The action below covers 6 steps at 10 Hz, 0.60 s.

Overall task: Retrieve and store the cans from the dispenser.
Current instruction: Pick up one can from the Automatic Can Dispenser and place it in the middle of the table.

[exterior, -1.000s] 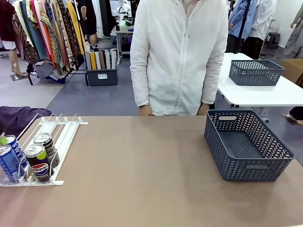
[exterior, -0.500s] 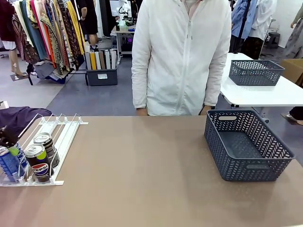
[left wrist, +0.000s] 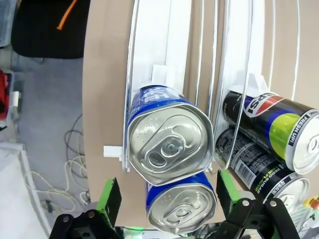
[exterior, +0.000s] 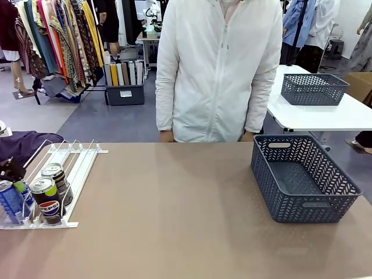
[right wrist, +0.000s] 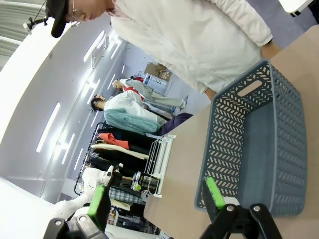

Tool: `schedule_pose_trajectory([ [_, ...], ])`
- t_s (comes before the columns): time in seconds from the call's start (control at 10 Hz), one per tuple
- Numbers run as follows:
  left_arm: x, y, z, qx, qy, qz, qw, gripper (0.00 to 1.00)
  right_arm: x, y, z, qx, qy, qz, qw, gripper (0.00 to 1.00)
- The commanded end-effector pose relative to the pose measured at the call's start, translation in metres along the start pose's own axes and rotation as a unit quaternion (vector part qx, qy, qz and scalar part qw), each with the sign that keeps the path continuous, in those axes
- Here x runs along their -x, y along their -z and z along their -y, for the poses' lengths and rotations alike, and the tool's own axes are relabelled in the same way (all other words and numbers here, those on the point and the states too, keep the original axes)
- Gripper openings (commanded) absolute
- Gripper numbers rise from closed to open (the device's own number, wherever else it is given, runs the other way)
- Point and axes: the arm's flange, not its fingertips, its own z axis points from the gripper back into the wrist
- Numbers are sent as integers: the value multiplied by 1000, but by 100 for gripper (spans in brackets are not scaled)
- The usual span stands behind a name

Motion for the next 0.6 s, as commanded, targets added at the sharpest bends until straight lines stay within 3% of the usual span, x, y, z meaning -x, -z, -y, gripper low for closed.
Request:
schedule_pose_trajectory([
  [0.0, 6, 2, 4, -23, -15, 0, 1000, 100, -3, -1, -3, -6, 2, 5, 1000, 100],
  [0.1, 7, 2, 5, -23, -12, -4, 1000, 62, -3, -1, -3, -6, 2, 5, 1000, 100],
  [0.2, 8, 1, 7, -32, -7, -6, 999, 2, -3, -1, -3, -6, 2, 5, 1000, 100],
  [0.5, 12, -1, 10, -24, 11, -20, 999, 0, -3, -1, -3, -6, 2, 5, 1000, 100],
])
